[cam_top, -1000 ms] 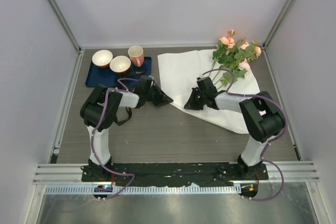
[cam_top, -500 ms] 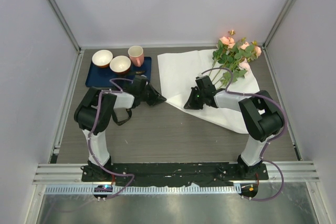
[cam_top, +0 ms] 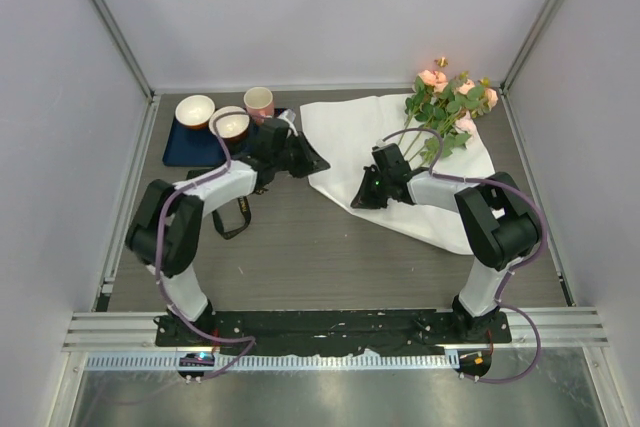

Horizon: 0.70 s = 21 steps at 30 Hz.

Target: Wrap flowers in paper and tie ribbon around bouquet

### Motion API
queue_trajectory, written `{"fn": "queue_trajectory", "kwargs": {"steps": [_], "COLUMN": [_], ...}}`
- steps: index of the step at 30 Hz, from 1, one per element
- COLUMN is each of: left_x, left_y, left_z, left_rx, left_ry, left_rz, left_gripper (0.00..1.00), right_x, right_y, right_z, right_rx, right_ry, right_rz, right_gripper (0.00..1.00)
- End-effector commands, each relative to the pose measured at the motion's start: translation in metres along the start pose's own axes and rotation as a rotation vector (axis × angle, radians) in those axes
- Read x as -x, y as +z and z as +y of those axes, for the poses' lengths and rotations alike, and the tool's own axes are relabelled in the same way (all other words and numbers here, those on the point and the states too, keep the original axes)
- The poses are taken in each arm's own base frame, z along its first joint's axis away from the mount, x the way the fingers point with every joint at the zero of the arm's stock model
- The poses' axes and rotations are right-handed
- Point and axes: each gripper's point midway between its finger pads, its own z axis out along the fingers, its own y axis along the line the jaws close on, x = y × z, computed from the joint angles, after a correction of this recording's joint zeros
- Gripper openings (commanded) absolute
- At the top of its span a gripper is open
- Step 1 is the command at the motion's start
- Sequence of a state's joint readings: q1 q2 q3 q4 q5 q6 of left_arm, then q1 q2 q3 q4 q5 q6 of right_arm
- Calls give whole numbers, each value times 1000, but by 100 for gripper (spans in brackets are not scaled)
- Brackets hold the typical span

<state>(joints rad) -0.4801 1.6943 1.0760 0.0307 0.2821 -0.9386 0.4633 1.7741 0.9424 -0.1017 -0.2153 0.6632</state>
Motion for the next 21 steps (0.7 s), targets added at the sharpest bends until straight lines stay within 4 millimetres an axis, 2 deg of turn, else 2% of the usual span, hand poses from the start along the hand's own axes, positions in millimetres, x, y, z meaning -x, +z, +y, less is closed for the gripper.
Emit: {"fn": "queue_trajectory", "kwargs": {"steps": [1,2,4,9,12,16,19,21], "left_x": [-42,-49,-56,-81,-91,-98,-102,-104], "left_y": [45,53,60,71,69,62,60,60], "left_z": [11,26,34,76,101,115,123,124], "left_rx": [-4,36,44,150,237,284,307,309], "left_ry": [-87,-114,-131,-158,-176,-185,-193,-200], "left_rz": [179,189,195,225,231,223,223,229], "left_gripper": [9,5,0,0,0,0,0,0], "right_x": [3,3,4,4,3,3,-6,-22], "right_y": [-7,-8,-9,-12,-19,-40,-52,-54], "right_z": [2,3,3,3,3,4,-2,-16], "right_rx": [-13,-11,-11,-14,-27,-25,-37,-68], "right_ry": [-20,-20,-19,-35,-36,-42,-34,-14], "right_rz": [1,-1,-3,-2,-1,-33,-33,-16], "right_gripper": [0,0,0,0,0,4,7,7]}}
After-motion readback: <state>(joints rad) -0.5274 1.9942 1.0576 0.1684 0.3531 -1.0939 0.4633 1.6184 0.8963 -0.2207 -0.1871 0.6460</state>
